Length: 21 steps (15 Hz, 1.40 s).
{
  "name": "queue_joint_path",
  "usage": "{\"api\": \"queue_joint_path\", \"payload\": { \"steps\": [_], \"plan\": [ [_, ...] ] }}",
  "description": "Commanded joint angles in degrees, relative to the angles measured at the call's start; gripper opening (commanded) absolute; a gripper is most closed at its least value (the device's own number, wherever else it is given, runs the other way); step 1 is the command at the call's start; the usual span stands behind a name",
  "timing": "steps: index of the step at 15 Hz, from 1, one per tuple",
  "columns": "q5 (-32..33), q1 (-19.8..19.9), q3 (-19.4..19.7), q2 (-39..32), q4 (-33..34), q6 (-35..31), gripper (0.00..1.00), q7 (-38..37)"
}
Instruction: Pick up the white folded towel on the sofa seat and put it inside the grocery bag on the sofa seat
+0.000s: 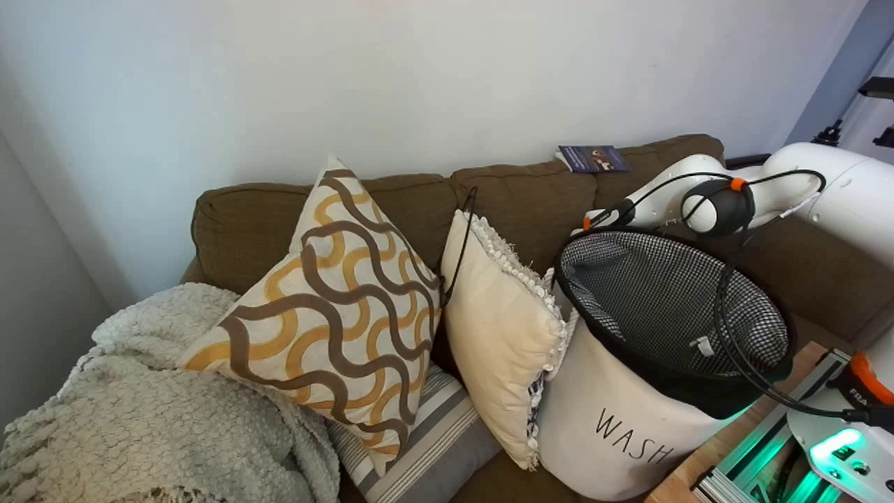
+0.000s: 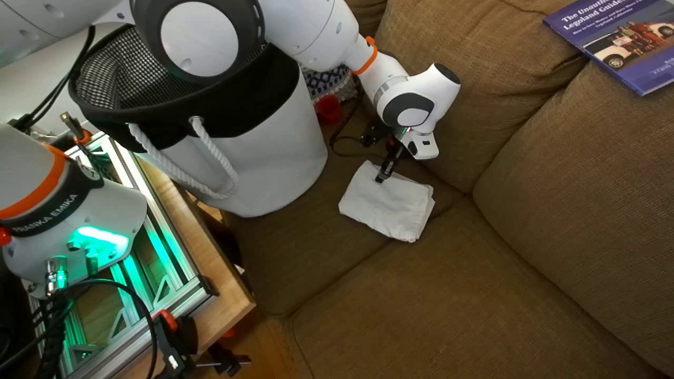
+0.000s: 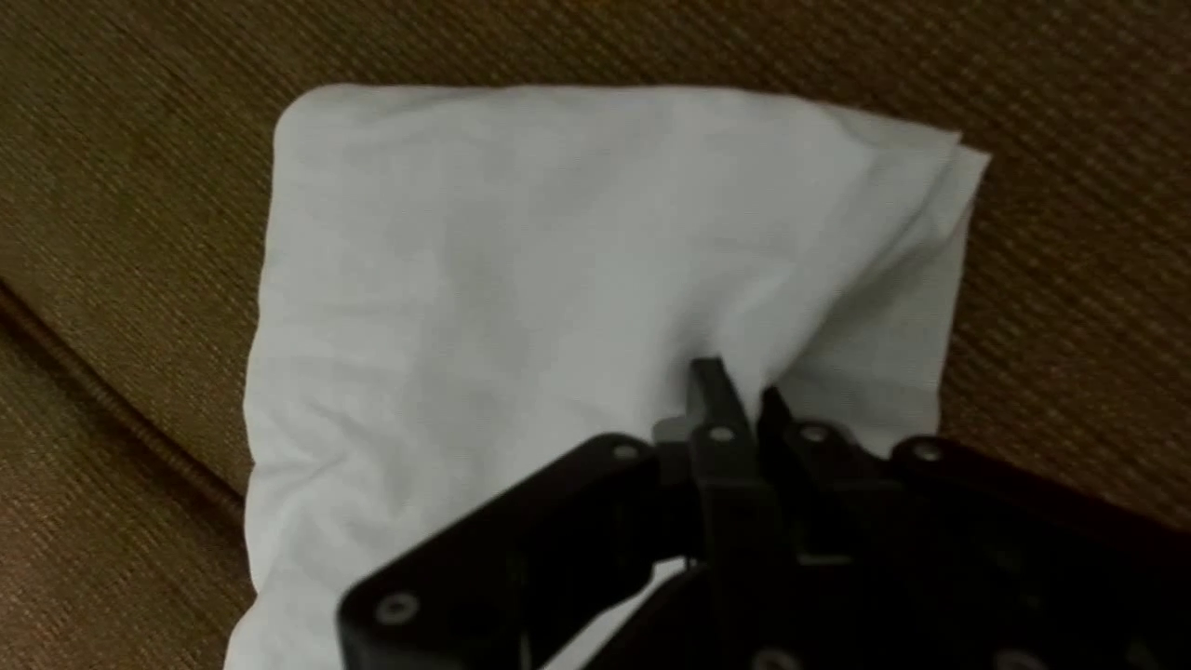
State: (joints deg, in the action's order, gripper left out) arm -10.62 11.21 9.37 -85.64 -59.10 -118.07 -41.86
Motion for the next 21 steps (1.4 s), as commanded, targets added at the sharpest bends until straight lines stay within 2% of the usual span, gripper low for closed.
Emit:
{"api": "queue_joint_path", "payload": {
  "steps": [1, 4, 7, 11, 15, 17, 18, 21],
  "plan": [
    [1.24, -0.03, 0.16, 0.10, 0.98, 0.77, 0.01, 0.87],
    [2.06, -1.81, 0.78, 8.47, -12.47, -8.97, 0.01, 5.08],
    [2.32, -3.68, 1.85, 13.56, -19.77, -14.84, 0.01, 5.58],
    [1.76, -7.68, 4.01, 21.56, -30.44, -21.36, 0.01, 2.36],
    [1.31, -11.67, 6.18, 29.78, -40.77, -23.84, 0.01, -2.31],
    [2.62, -13.39, 7.09, 34.49, -46.23, -21.20, 0.01, -3.20],
    [2.31, -11.26, 5.73, 28.13, -37.67, -21.47, 0.05, -2.28],
    [2.55, -12.52, 6.21, 32.68, -43.37, -21.28, 0.05, -2.53]
  ]
}}
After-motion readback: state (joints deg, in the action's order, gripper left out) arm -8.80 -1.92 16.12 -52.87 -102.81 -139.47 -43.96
